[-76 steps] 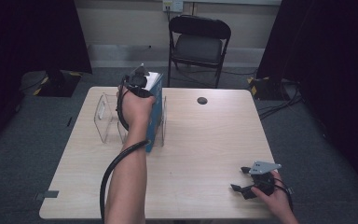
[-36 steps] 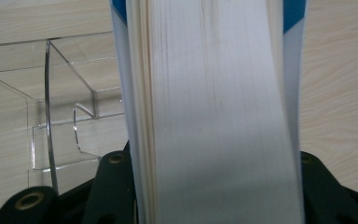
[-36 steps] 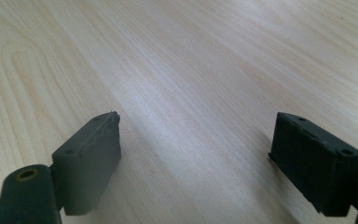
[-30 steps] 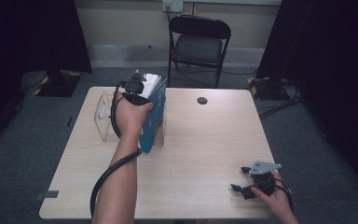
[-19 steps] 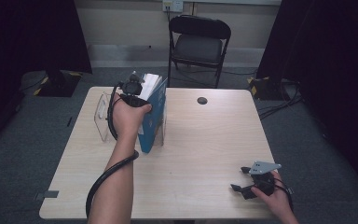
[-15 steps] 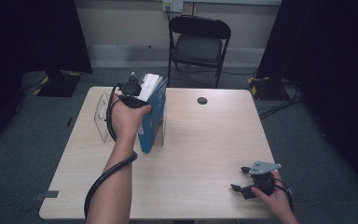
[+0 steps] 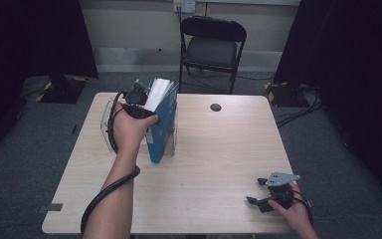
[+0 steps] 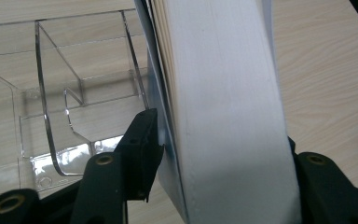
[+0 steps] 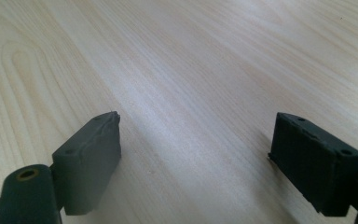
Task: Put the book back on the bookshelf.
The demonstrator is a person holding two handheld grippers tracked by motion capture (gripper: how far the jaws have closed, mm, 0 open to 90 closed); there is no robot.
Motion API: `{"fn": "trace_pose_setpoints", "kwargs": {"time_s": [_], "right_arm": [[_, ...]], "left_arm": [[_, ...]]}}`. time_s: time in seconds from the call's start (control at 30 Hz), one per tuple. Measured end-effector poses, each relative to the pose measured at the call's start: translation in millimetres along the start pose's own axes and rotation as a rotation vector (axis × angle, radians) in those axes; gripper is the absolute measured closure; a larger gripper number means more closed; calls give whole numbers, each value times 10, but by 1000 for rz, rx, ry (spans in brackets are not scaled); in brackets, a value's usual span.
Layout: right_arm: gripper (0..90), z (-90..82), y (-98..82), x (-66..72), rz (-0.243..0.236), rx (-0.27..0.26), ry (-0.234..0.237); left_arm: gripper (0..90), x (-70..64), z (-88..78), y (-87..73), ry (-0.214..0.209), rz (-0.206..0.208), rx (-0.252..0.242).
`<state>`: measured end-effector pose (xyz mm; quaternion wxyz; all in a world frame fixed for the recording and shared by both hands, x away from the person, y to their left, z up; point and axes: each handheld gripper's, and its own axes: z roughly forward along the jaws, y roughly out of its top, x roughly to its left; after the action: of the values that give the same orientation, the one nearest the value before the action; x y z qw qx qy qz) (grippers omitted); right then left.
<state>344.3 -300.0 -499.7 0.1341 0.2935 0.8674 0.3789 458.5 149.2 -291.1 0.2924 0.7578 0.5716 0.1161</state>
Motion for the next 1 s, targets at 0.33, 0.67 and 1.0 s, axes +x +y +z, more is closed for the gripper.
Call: {"fn": "trace_pose_setpoints", "kwargs": {"time_s": [0.33, 0.67, 1.0], "right_arm": [[153, -7, -5, 5, 0, 1, -2], [153, -7, -6, 4, 2, 0, 1], [154, -7, -7, 4, 2, 0, 1]], "left_arm": [[463, -13, -67, -37, -35, 32, 4], [445, -4, -91, -118, -47, 51, 5], [421, 34, -174, -228, -103, 78, -27]]}}
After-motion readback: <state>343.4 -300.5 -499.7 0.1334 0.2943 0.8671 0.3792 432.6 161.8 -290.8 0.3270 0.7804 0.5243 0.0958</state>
